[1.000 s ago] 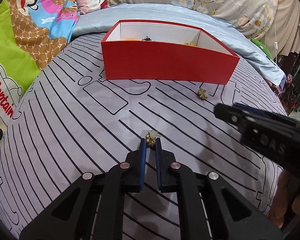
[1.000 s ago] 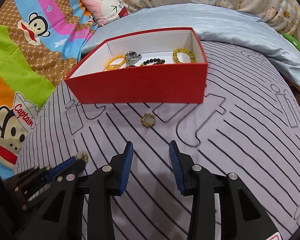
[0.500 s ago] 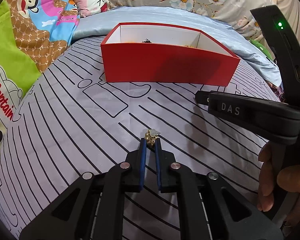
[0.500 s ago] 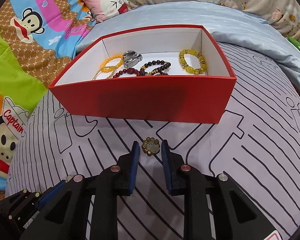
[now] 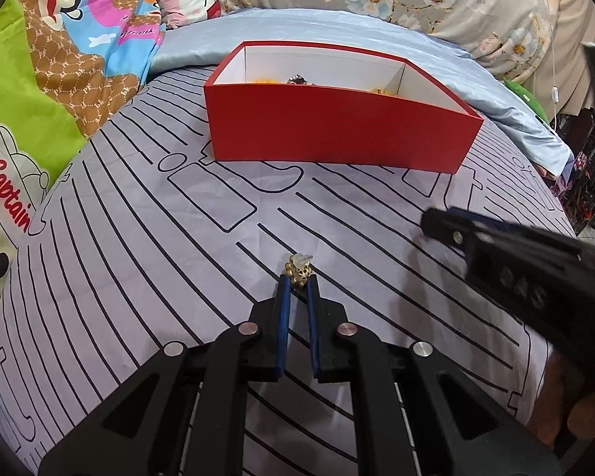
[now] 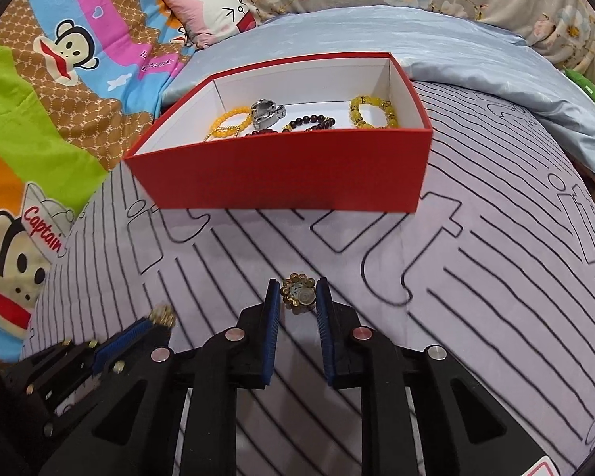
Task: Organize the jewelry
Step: 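Carry both gold brooches over the red box and lower them inside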
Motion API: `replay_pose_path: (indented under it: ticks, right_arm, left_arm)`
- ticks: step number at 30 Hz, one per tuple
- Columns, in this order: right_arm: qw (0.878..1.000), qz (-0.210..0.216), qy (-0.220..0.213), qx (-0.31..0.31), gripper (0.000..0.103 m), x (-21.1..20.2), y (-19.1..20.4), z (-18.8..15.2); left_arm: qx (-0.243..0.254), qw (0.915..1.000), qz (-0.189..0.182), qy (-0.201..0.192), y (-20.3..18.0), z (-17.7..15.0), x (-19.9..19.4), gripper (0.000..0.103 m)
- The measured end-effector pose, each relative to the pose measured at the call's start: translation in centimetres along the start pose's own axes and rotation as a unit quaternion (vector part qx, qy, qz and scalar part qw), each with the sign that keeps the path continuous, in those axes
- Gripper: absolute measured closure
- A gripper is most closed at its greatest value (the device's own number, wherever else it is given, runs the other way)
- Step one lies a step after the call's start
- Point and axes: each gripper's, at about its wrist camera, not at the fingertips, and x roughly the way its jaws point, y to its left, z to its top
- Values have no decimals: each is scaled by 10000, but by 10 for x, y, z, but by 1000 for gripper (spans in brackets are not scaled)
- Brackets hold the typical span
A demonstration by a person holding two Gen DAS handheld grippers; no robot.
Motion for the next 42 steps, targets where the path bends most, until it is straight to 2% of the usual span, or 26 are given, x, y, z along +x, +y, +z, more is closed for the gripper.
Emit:
replay_pose_path:
  ticks: [7,13,42]
  right_arm:
    - [10000,85,39,-20,86,-18,6,-20]
    - [9999,118,-12,-30,86,-25,8,-21]
    - [9993,143,-347,64,86,-41,4,12]
  left_arm:
    - [-24,10000,44,-7,-4,7,-3,95]
    - [-33,10000,47,-56,-6,16,-8,95]
    - [33,9994,-34,-341,-10,64,-14,95]
